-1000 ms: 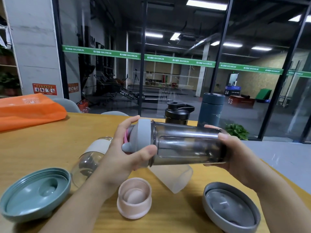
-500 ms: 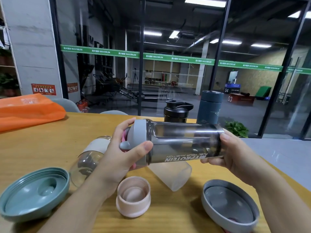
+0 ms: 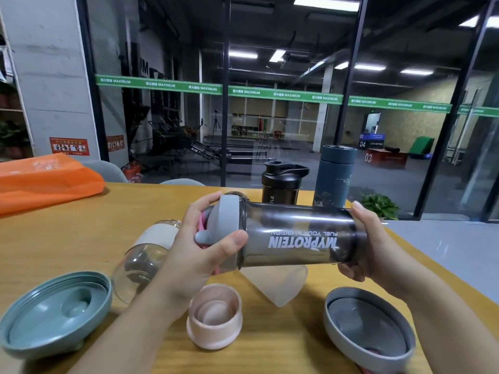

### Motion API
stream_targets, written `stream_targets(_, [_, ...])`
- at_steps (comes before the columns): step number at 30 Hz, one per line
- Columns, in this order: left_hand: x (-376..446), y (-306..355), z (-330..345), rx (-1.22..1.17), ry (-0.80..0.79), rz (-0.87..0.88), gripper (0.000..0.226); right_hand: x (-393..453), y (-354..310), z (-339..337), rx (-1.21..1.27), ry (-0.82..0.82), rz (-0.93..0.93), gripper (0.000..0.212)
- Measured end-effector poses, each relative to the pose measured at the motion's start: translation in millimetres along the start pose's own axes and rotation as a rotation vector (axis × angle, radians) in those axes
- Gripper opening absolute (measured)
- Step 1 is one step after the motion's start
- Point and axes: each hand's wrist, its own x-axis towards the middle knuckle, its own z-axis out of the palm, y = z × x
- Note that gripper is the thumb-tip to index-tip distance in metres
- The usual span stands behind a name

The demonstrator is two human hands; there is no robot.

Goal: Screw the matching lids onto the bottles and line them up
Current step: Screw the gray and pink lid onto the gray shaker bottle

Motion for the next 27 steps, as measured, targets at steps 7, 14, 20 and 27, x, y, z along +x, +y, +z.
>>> stream_targets(7, [2,-2,-1,-0.034,0.095,-0.02,0.066,-1,-5,3,0.142,-0.032,-0.09,0.07])
stream_targets(14, [2,-2,-1,-0.094,0.112,-0.071,0.067,0,2,-5,0.185,-0.131,-0.25,0.078])
stream_targets(20, [2,-3,-1,-0.104,0.097,-0.076,0.07,3,7,-4,0.138,-0.041,-0.303,0.064])
stream_targets(27, [2,-5,1,-0.036,0.068,-0.034,0.071,2,5,-4,-0.043,0.087,-0.18,0.06])
